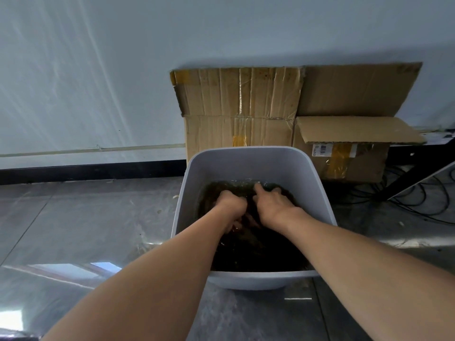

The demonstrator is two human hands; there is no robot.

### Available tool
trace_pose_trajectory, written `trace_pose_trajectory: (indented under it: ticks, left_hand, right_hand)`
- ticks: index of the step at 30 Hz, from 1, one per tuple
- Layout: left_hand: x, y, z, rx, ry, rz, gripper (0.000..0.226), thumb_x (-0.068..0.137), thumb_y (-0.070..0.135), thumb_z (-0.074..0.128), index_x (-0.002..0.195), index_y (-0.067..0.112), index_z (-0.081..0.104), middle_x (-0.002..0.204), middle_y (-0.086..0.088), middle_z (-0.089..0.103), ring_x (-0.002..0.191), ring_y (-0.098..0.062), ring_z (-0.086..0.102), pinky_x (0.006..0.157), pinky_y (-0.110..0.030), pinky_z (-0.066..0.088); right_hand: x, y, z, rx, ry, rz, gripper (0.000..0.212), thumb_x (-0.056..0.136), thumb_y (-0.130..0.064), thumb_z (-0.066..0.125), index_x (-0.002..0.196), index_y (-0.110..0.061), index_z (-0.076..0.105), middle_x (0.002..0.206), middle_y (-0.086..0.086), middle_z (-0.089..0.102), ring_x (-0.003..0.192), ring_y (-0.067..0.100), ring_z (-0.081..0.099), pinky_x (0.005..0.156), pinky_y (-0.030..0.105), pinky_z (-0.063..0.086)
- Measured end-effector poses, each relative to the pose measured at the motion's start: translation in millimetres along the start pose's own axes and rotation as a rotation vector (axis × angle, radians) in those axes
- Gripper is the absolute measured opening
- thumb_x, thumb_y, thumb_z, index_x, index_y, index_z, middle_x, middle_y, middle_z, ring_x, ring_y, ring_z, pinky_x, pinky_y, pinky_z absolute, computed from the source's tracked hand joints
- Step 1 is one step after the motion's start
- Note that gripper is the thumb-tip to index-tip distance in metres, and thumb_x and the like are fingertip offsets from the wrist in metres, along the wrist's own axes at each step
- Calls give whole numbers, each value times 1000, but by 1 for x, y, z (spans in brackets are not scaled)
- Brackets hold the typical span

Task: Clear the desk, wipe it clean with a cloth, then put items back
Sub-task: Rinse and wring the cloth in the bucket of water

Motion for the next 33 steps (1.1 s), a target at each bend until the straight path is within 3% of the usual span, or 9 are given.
trace_pose_trajectory:
  ticks: [4,8,10,13,20,23,26,30,33]
  left_hand:
    - [2,0,-2,446,87,119,22,97,18,58,115,6,61,113,-15,64,105,-31,63,78,-33,47]
    - [-2,-6,11,296,-173,14,9,100,10,49,105,6,55,87,-11,57,66,-20,54,51,-26,43]
    - [-8,-5,8,-103,-147,-109,20,104,13,37,93,8,53,73,-10,52,54,-18,45,40,-22,34]
    - [-6,-1,-2,-518,1,-133,31,105,18,35,85,8,57,73,-13,55,61,-23,50,48,-28,40]
    - [-25,20,9,-368,-182,69,36,97,27,62,66,13,54,43,-4,44,30,-14,38,34,-11,17]
    - [-26,25,-8,-334,26,180,33,96,35,61,72,12,65,58,-7,60,52,-22,55,48,-23,38]
    - [-24,26,-17,-279,193,258,38,97,36,49,74,13,67,75,-6,68,75,-24,64,71,-33,49]
    - [-26,24,-21,-232,258,250,35,93,41,40,98,14,62,101,-9,68,98,-30,63,95,-41,50]
    - [-21,16,-21,-410,263,126,54,89,48,39,117,9,63,110,-14,68,101,-34,64,98,-46,50]
  right_hand:
    - [-3,-6,6,-85,-104,31,50,100,-14,48,148,-11,35,144,23,41,127,38,50,105,44,44]
    - [-3,-9,7,225,-74,100,23,99,-18,53,119,-8,60,119,14,63,106,29,62,85,34,49]
    - [-4,-15,1,405,15,138,25,102,-19,46,113,-4,63,118,17,65,104,31,63,81,33,49]
    - [-10,-24,-2,539,103,142,31,105,-21,37,110,-3,62,114,17,63,96,30,60,78,32,46]
    - [-7,7,-28,412,244,193,33,101,-8,37,124,1,59,128,21,60,116,36,58,99,40,44]
    - [-4,8,-37,462,104,88,20,97,-12,49,105,-8,67,104,13,66,92,27,61,82,37,51]
    - [-14,-1,-44,490,-81,-5,19,95,-17,55,108,-15,68,95,7,68,84,20,61,61,28,47]
    - [-18,-9,-46,343,-167,-63,20,97,-19,53,108,-13,69,85,6,64,76,20,60,61,31,50]
    - [-16,-15,-48,732,-99,10,21,104,-22,41,106,-11,59,96,9,60,86,22,60,61,33,55]
Point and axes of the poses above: each hand's wrist, its own x-axis towards the middle knuckle, its own z-axis out of the palm, y = z × x, the point moved 5 cm from there along x, towards the middle knuckle
